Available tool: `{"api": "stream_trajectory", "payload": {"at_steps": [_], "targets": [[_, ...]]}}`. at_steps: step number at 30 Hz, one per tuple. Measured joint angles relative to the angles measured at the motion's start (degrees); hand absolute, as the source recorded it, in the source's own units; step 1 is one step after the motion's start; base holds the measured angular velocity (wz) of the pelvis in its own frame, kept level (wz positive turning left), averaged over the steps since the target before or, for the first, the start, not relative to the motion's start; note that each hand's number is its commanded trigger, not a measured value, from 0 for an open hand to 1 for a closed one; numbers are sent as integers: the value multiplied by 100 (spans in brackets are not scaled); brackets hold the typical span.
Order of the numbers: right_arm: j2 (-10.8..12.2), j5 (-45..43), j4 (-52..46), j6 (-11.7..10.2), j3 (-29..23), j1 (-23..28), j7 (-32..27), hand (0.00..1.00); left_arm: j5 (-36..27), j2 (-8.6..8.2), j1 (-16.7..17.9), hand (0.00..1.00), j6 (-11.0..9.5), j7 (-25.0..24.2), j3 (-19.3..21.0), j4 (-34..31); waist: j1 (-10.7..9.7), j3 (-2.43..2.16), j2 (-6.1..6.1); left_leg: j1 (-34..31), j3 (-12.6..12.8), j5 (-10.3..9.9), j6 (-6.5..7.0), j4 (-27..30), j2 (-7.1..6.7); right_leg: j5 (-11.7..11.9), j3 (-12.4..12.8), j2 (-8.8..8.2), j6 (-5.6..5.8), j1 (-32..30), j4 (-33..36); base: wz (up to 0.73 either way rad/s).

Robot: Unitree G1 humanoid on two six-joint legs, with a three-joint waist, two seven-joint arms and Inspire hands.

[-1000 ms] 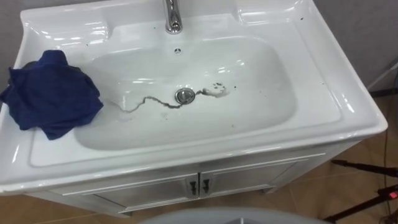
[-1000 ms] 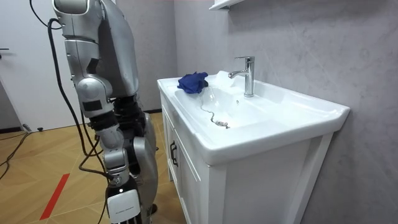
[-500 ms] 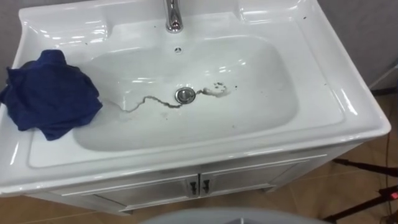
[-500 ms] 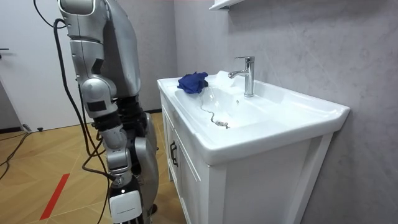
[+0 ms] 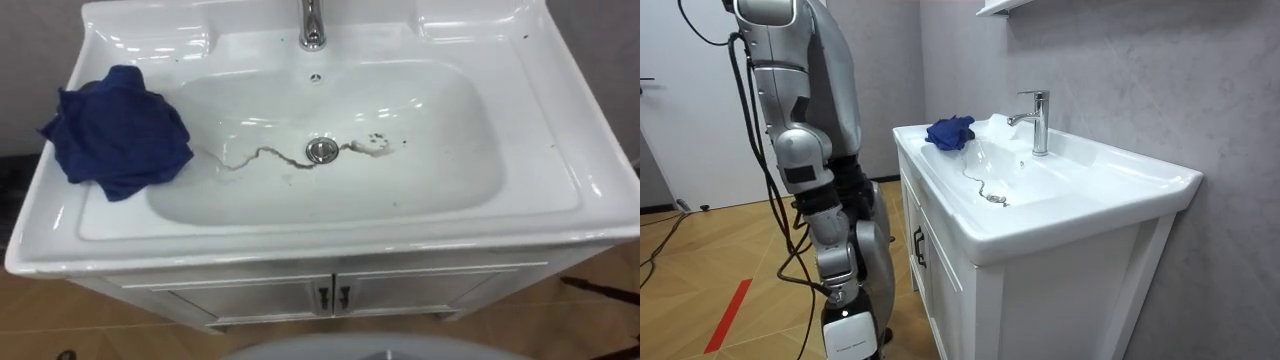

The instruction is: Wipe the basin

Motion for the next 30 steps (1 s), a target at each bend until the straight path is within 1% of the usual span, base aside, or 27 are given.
{"api": "stream_trajectory", "payload": {"at_steps": [2,4,5,6,8,9,10,12,13,15,16,17,18,19,20,21,22,24,27,30], "targets": [[-95,34,-14,-30,-1,7,-5,0,-133,61,-73,0,-48,213,252,-202,111,-32,55,-48,-3,0,0,2,-8,5,-28,-8,8,-55,7,5],[-177,10,-80,-78,-3,19,-5,0,-326,160,-90,0,-181,439,467,-361,240,-34,82,-80,-28,0,0,2,-18,7,-77,-19,11,-79,6,8],[-225,-6,-88,-127,-1,1,-4,0,-456,265,-190,0,-251,591,522,-367,262,-37,94,-90,-82,1,1,10,-31,5,-92,-28,14,-78,6,14],[-257,-20,-138,-160,-30,-23,-6,0,-643,336,-246,0,-280,763,604,-492,256,-39,115,-110,-120,1,2,15,-45,0,-142,-44,21,-72,-6,17],[-274,-51,-213,-200,-49,-32,-21,0,-879,426,-257,0,-395,972,699,-670,263,-37,146,-125,-165,2,3,15,-62,-7,-185,-59,30,-65,-8,18],[-274,-94,-264,-243,-52,-22,-19,0,-1036,447,-274,0,-415,1129,781,-965,264,-37,164,-133,-217,2,3,15,-69,-7,-209,-68,30,-63,-12,13],[-272,-113,-291,-266,-56,-7,-17,0,-1064,464,-273,0,-449,1197,790,-1094,265,-34,172,-136,-232,2,3,13,-73,-7,-222,-73,30,-63,-11,8],[-265,-227,-429,-334,-192,10,-22,0,-1076,478,-334,0,-636,1460,969,-1559,359,-41,218,-150,-246,2,4,17,-82,-14,-226,-83,42,-82,-9,0],[-269,-228,-443,-360,-208,23,-24,0,-1077,481,-362,0,-660,1547,987,-1682,381,-39,230,-158,-236,2,3,19,-84,-16,-225,-84,45,-91,-8,-5],[-269,-185,-567,-372,-206,84,-58,0,-1068,493,-394,0,-725,1885,989,-2366,450,-42,258,-209,-230,3,4,15,-85,-18,-230,-84,49,-157,14,0],[-268,-200,-636,-379,-206,122,-60,0,-1066,514,-406,0,-764,1960,985,-2516,451,-43,263,-223,-232,3,4,15,-85,-18,-235,-85,49,-168,12,0],[-269,-251,-684,-419,-228,149,-71,0,-1058,583,-421,0,-843,2105,991,-2747,449,-49,274,-234,-232,3,5,16,-85,-18,-233,-84,49,-178,7,0],[-270,-307,-679,-435,-240,163,-79,0,-1056,688,-430,0,-905,2242,996,-2934,437,-61,284,-231,-229,3,5,15,-85,-18,-220,-83,49,-178,7,-4],[-270,-329,-673,-439,-241,172,-88,0,-1056,738,-448,0,-934,2302,1006,-3021,422,-65,290,-231,-228,3,5,16,-85,-17,-219,-83,48,-178,6,0],[-270,-360,-670,-439,-240,197,-115,0,-1055,825,-495,0,-995,2438,1010,-3214,405,-66,305,-234,-229,3,5,15,-86,-16,-224,-84,47,-177,5,0],[-270,-356,-675,-438,-242,233,-122,0,-1058,890,-529,0,-1012,2552,1022,-3462,407,-69,315,-234,-228,3,5,14,-87,-16,-223,-85,47,-177,6,0],[-267,-357,-686,-437,-243,234,-121,0,-1057,905,-538,0,-1023,2606,1039,-3618,408,-72,319,-234,-227,3,5,14,-88,-16,-221,-86,47,-177,5,0],[-257,-349,-695,-435,-243,291,-120,0,-923,930,-551,0,-1124,2765,1125,-4209,412,-71,325,-235,-228,3,5,12,-89,-18,-190,-82,48,-185,4,-5],[-257,-356,-694,-420,-224,337,-119,0,-806,1014,-633,0,-1198,2884,1173,-4538,406,-81,354,-247,-225,3,5,14,-89,-18,-146,-76,48,-205,0,-8],[-243,-376,-689,-404,-181,399,-114,0,-560,1022,-682,0,-1203,2929,1185,-4923,382,-78,361,-252,-225,3,4,13,-90,-16,-148,-75,47,-212,-2,0]]}}
